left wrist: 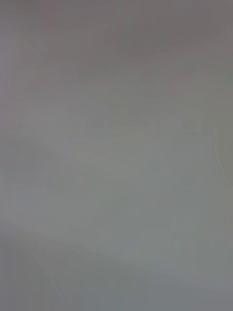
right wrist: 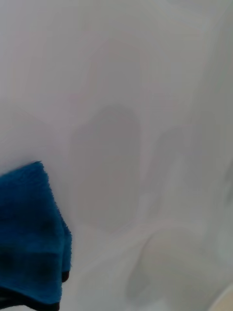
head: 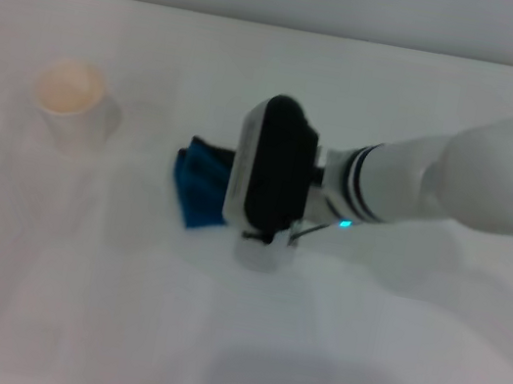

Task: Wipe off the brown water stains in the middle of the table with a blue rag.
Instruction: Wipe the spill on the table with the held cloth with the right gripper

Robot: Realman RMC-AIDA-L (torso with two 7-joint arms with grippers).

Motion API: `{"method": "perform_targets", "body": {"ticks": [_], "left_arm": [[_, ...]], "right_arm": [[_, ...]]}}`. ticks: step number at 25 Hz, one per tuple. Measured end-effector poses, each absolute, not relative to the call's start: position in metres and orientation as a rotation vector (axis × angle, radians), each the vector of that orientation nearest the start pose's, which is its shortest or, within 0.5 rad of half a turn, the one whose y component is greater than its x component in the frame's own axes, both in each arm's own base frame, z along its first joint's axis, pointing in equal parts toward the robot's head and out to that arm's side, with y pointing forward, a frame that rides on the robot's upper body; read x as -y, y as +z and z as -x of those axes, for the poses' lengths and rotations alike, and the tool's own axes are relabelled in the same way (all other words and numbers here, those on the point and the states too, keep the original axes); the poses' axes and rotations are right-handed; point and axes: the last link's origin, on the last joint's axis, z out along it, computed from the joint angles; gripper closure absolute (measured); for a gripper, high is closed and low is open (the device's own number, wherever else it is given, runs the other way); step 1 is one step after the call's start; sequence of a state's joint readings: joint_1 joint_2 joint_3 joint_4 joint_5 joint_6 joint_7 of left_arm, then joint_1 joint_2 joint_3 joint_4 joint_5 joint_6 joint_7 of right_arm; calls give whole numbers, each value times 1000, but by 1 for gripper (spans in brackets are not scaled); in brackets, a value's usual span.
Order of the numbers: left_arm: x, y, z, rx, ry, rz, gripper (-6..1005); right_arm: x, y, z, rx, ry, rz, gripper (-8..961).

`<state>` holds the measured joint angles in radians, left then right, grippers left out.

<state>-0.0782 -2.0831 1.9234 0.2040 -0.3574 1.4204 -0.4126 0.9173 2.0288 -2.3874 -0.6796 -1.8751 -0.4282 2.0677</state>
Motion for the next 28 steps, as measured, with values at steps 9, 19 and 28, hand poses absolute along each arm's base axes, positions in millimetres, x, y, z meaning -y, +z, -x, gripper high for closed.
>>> {"method": "perform_targets", "body": {"ticks": [9,19,28], "left_arm": [[-214,4,374,689,-872,1463,137],[-211,5,375,691,-870,1458,138],[-213,5,374,685,-874,1458,137]], "right_arm": [[-408,-135,-191,56,-428,2611,906],[-402,-129,-185,-38,-413,2709,906],[-355,-130,-163,-12,-423,3067,906]]}}
